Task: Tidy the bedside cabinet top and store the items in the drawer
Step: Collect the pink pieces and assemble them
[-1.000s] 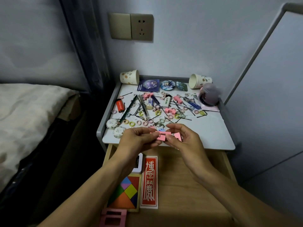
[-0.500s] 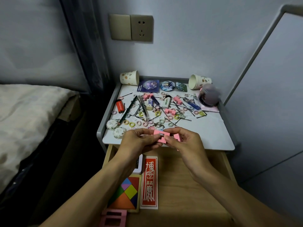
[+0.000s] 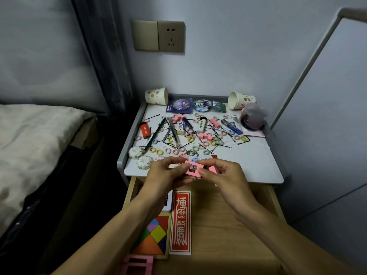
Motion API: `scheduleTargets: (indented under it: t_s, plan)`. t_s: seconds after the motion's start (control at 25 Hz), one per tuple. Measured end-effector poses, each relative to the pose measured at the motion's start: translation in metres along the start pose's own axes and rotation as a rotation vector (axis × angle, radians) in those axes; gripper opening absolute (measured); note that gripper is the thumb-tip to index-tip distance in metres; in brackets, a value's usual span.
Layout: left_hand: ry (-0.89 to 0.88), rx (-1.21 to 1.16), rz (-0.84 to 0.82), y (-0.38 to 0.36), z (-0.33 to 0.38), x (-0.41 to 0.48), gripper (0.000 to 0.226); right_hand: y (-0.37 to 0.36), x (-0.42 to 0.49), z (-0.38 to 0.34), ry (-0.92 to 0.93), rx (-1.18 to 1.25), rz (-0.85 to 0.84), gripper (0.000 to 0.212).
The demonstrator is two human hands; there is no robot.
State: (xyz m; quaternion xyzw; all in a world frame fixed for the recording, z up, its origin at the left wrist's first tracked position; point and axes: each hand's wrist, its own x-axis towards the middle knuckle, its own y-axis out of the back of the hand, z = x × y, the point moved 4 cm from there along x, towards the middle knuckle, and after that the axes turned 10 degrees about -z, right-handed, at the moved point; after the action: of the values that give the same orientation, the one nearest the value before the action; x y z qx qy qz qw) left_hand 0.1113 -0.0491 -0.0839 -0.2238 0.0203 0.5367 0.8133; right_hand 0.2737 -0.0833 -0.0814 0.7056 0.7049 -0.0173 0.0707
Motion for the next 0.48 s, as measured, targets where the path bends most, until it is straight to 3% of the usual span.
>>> scheduleTargets:
  t_s: [0.48]
  plan:
    - [-0.039,0.175,0.025,0.0090,0.0073,0.0031,0.024,-0.0003,-0.0007,0.0003,-0.019,-0.062,-0.017,0.018]
